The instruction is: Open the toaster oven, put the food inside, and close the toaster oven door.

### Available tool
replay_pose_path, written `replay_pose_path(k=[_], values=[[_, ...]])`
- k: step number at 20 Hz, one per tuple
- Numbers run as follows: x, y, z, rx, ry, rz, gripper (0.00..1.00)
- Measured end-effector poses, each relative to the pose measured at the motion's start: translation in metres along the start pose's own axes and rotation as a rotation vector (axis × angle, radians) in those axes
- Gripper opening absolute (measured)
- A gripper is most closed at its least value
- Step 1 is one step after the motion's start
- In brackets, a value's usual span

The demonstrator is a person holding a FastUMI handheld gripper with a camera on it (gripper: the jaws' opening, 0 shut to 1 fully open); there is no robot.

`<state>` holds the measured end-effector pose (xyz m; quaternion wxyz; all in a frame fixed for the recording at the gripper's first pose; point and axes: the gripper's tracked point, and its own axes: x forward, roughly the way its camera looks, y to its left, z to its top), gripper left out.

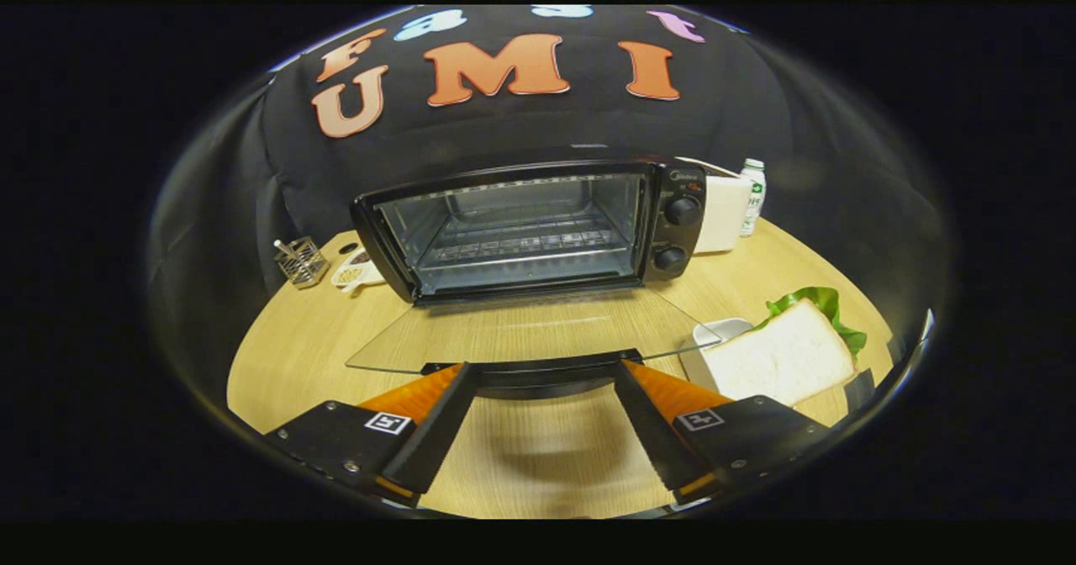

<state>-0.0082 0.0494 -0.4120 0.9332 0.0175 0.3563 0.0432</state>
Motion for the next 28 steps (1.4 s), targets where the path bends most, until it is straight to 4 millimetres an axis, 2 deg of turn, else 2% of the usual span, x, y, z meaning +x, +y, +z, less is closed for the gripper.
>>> replay_pose_path(k=[7,12,14,18,22,28], values=[[0.021,0.0,-0.04,-0.004,0.081,-0.01,0.99],[0.016,-0.002,-0.043,-0.007,0.083,-0.011,0.99],[0.012,-0.004,-0.033,-0.006,0.06,-0.011,0.99],[-0.014,-0.019,0.001,-0.019,-0.014,0.0,0.99],[-0.035,-0.05,0.031,-0.016,-0.047,0.0,0.98],[-0.066,-0.117,0.051,-0.032,-0.012,-0.026,0.98]])
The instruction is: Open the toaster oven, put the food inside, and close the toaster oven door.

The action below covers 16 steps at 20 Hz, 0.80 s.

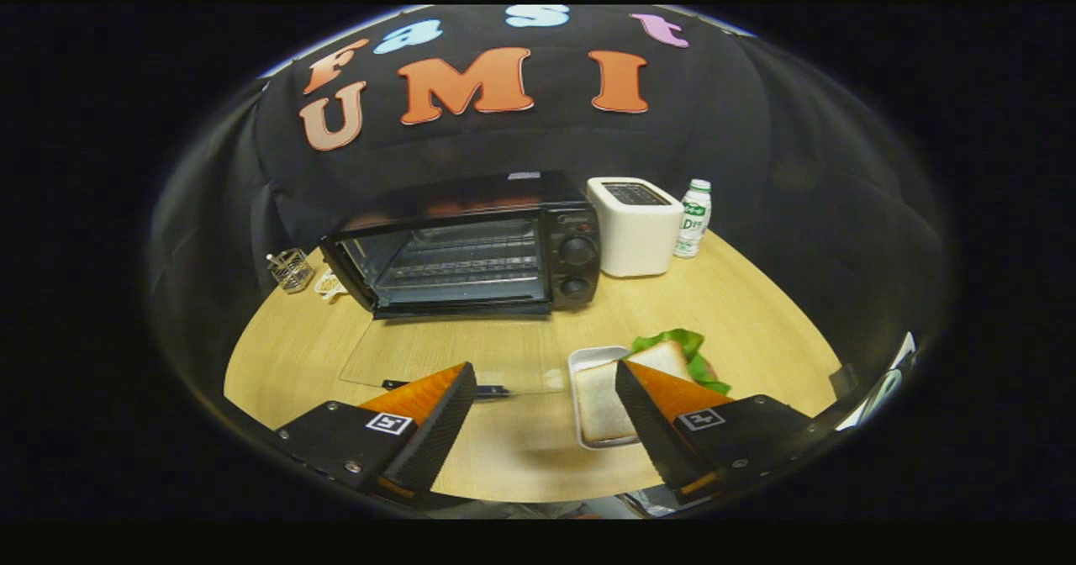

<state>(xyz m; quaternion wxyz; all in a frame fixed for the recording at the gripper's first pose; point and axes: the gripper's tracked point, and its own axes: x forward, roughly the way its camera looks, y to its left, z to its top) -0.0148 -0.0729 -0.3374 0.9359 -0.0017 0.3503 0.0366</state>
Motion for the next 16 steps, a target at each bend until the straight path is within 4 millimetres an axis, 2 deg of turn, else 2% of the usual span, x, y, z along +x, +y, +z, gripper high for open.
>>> replay_pose_path(k=[2,6,12,16], values=[[-0.008,-0.024,0.009,-0.022,0.012,-0.006,0.98],[-0.01,-0.064,0.017,-0.058,0.078,-0.004,0.99],[0.007,-0.093,-0.009,-0.099,0.281,0.099,0.99],[0.031,-0.105,-0.023,-0.001,0.4,0.187,0.99]])
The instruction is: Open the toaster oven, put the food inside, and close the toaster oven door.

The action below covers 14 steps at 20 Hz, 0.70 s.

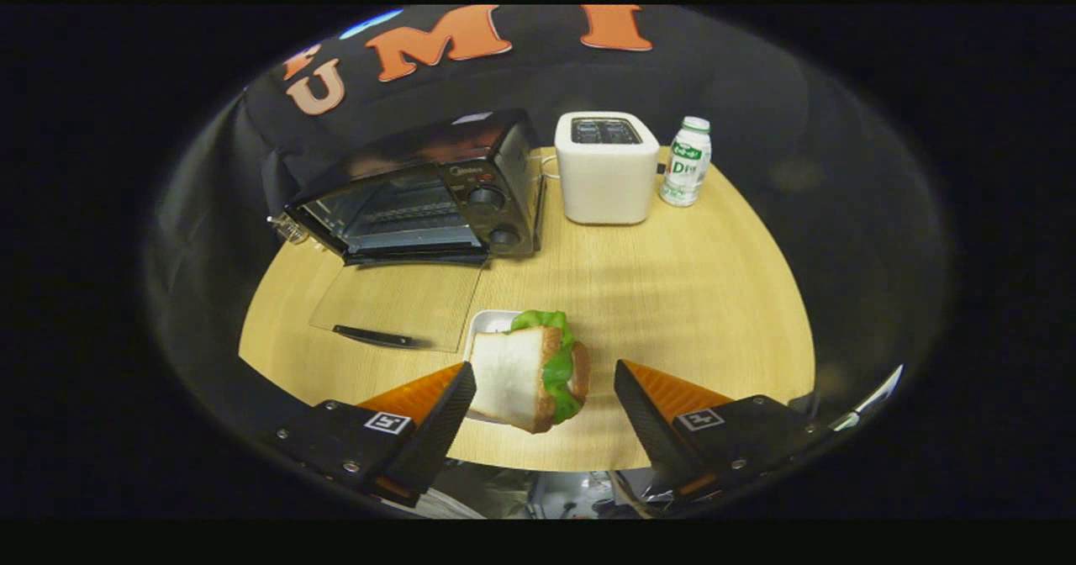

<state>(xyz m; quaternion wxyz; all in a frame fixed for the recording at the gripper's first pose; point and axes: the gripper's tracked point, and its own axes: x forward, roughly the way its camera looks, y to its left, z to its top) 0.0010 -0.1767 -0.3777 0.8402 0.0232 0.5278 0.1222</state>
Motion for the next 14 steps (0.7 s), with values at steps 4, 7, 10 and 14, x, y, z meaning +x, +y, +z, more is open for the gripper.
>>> replay_pose_path(k=[4,7,10,14], values=[[0.024,-0.011,-0.012,0.094,0.115,0.119,0.99],[0.039,-0.014,-0.024,0.125,0.178,0.176,0.99],[0.046,-0.007,-0.026,0.16,0.212,0.256,0.95],[0.044,0.001,-0.017,0.16,0.21,0.338,0.68]])
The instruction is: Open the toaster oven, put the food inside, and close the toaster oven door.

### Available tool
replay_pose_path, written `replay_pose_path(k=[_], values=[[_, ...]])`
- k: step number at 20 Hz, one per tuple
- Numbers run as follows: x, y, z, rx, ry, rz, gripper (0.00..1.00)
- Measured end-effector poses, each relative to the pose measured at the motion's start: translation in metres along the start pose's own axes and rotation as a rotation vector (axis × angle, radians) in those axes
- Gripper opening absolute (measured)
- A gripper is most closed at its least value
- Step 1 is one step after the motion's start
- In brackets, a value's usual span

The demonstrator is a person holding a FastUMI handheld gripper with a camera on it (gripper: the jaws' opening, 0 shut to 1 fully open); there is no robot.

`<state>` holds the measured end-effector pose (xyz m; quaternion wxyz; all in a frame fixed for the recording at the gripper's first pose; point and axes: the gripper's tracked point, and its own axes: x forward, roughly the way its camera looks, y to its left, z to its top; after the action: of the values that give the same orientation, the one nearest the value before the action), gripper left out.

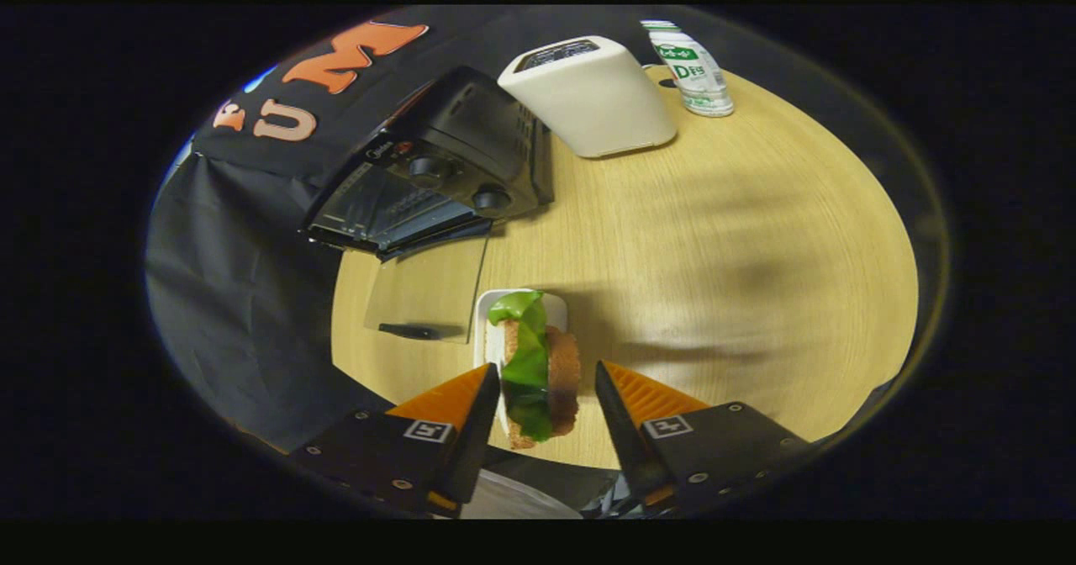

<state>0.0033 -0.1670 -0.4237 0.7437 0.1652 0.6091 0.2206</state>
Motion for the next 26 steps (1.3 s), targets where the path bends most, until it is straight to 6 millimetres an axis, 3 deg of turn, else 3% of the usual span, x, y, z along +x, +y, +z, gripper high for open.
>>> replay_pose_path(k=[2,6,13,19,23,26], values=[[-0.001,0.004,-0.002,-0.009,0.018,0.024,0.47],[-0.005,0.014,-0.003,-0.063,0.013,0.031,0.29],[-0.039,0.046,0.023,-0.042,-0.119,0.046,0.27],[-0.074,0.095,0.056,0.065,-0.329,0.12,0.27],[-0.069,0.13,0.066,0.127,-0.414,0.158,0.27],[-0.051,0.152,0.075,0.169,-0.469,0.16,0.27]])
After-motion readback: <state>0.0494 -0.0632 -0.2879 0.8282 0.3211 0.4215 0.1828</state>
